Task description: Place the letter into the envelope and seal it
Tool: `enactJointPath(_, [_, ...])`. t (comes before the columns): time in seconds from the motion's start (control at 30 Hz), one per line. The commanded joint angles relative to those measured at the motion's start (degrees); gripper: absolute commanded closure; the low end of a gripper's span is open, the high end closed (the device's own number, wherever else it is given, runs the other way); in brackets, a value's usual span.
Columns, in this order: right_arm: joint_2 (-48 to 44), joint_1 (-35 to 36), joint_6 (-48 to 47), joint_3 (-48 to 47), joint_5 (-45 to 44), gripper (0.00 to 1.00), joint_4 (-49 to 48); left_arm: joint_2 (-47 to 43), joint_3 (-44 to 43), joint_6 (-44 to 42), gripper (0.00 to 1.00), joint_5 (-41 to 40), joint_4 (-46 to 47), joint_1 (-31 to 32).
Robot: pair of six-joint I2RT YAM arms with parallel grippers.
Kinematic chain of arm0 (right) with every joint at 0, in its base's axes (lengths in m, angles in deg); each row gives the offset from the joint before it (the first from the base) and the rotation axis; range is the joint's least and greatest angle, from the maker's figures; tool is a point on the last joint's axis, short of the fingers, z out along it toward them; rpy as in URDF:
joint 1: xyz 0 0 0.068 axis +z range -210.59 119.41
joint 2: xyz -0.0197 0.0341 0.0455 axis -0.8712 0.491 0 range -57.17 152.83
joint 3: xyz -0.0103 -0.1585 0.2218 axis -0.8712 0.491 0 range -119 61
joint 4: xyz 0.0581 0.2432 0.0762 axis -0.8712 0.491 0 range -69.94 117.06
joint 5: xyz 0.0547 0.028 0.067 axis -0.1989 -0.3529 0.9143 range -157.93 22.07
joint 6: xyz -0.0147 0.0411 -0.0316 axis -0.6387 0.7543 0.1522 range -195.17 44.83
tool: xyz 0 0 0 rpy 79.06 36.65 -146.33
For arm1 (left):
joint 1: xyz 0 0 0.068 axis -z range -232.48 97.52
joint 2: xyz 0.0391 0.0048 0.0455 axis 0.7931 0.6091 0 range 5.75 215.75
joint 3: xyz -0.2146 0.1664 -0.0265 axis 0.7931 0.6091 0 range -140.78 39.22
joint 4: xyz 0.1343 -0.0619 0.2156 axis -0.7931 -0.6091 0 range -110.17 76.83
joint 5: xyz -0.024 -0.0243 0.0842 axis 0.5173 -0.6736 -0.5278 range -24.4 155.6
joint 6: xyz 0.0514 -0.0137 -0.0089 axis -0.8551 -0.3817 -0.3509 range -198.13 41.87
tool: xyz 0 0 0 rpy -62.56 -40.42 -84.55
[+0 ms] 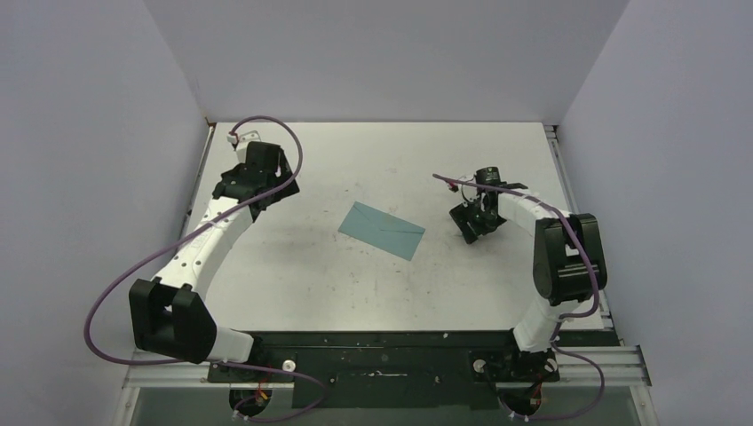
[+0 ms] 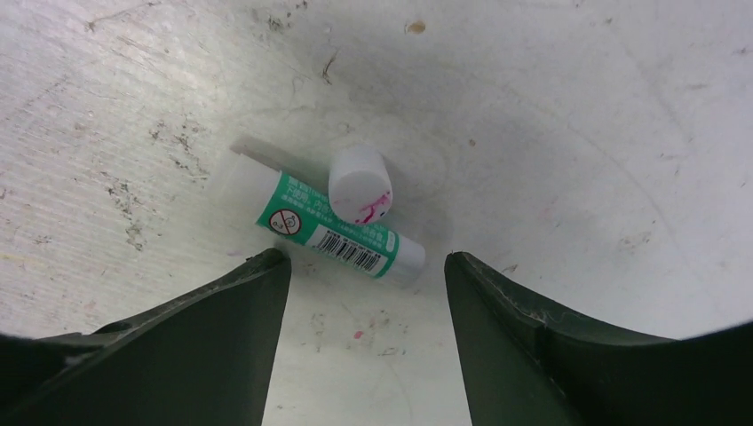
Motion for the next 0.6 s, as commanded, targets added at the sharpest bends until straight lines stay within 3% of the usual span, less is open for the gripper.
enactJointPath(0.0, [1.3, -0.4, -5.4, -3.4, 2.1, 0.36, 0.0, -2.0, -1.5, -0.9, 0.04, 1.8, 2.5, -0.1])
enactJointPath(0.33, [1.1, -0.3, -9.6, -1.3, 9.1, 0.35, 0.0, -2.8, -0.5, -1.4, 0.04, 6.0, 4.4, -0.1])
enactJointPath(0.43, [0.3, -0.2, -10.6, -0.1, 13.8, 0.37, 1.7, -2.9, -0.2, -1.5, 0.04, 7.9, 5.1, 0.0])
enactJointPath(0.57, [-0.8, 0.2, -10.8, 2.0, 13.8, 0.44, 2.2, -2.7, -0.2, -1.6, 0.04, 10.4, 5.8, -0.1])
